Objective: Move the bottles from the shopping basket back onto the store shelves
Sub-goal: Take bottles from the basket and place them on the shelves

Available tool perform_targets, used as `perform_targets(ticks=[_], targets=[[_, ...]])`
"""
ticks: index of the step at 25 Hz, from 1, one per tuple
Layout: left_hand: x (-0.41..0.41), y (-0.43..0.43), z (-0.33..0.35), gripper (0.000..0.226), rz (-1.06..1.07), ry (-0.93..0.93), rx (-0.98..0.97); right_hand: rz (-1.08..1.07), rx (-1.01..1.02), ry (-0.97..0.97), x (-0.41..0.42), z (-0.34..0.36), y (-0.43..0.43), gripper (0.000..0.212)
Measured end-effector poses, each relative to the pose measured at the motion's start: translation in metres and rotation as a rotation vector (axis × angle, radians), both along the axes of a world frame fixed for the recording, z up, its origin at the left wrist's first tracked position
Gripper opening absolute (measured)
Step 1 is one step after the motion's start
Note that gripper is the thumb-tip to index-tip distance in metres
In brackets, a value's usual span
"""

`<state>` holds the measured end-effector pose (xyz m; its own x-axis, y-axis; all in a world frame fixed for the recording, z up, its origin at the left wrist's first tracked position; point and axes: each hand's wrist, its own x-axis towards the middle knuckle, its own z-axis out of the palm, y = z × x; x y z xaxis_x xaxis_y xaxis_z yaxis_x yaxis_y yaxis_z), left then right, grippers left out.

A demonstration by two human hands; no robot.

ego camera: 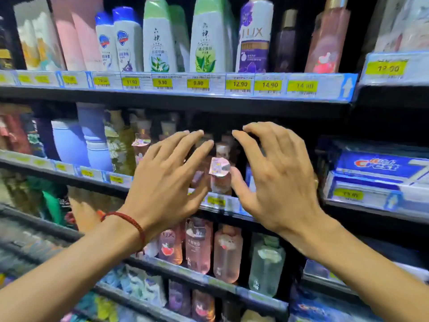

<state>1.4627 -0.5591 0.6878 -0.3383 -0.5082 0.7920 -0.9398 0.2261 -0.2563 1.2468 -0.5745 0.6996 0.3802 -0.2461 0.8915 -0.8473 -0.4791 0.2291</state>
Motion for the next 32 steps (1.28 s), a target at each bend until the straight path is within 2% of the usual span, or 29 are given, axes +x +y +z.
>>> perform_targets(ticks=[7, 18, 22, 28, 32], targets=[[0.101, 0.059, -0.092, 0.067, 0.15, -0.016, 0.242, 0.007, 0.267, 0.163, 0.092, -0.098, 0.041, 0.061], [0.31, 0.164, -0.208, 0.067, 0.321, 0.043, 0.516, 0.021, 0.573, 0.033, 0.307, -0.219, 0.129, 0.057], [0.374, 0.195, -0.246, 0.067, 0.355, 0.092, 0.607, -0.007, 0.669, 0.063, 0.377, -0.256, 0.149, 0.058], [0.449, 0.196, -0.282, 0.068, 0.445, 0.109, 0.685, 0.009, 0.787, 0.132, 0.46, -0.304, 0.141, 0.06], [0.5, 0.164, -0.302, 0.07, 0.483, 0.09, 0.767, 0.081, 0.784, 0.04, 0.515, -0.336, 0.112, 0.056]])
